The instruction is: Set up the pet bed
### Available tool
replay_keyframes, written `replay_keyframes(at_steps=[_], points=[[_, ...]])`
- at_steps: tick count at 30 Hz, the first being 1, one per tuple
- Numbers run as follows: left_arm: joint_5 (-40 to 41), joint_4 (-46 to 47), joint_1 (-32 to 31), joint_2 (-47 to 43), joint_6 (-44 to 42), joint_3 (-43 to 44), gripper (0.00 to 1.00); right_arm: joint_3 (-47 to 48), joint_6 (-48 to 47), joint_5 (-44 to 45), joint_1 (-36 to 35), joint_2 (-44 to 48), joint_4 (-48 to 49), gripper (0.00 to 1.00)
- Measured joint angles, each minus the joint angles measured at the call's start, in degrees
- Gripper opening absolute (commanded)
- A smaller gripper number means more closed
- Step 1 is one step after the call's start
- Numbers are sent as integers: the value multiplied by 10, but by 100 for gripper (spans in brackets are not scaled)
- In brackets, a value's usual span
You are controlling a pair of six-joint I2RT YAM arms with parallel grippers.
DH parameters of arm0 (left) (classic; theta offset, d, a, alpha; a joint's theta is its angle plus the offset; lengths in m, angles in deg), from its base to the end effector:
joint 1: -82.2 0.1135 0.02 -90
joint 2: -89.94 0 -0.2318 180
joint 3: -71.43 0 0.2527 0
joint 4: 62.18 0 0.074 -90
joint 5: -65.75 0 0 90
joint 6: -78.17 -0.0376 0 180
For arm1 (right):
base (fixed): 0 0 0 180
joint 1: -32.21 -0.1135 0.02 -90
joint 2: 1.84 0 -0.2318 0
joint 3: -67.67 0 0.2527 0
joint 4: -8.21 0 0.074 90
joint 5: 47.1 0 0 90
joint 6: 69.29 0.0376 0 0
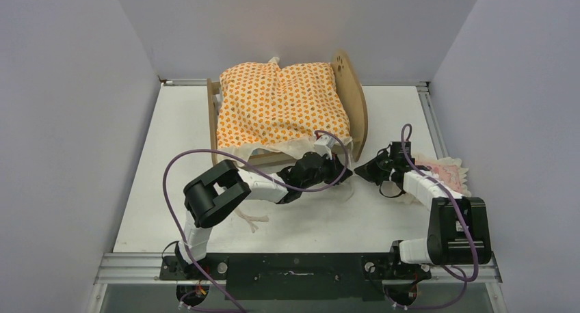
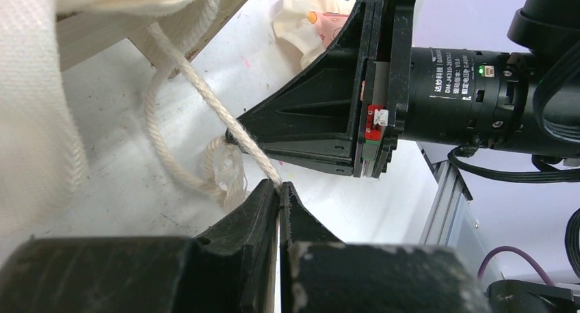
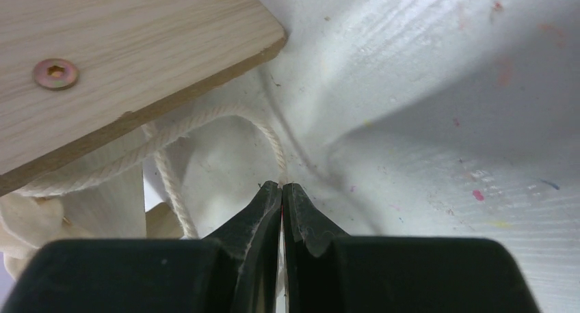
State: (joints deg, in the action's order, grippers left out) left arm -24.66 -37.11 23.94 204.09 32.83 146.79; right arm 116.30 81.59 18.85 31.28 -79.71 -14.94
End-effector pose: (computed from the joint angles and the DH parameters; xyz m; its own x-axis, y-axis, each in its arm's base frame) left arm 0.2208 -0.3575 0.1402 -0.6891 -0.2221 -0.6898 0.5198 0.5117 -0.6840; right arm 0.2576 0.0195 0.1309 -0.6157 0.7879 -0.0150 0.5637 0.4536 0.6903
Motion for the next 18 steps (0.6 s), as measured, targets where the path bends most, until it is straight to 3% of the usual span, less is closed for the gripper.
replay_keyframes(at_steps=[18], points=[[-17,10,3,0,-22,-8,0,-42,141,-20,48,59,-34,5]])
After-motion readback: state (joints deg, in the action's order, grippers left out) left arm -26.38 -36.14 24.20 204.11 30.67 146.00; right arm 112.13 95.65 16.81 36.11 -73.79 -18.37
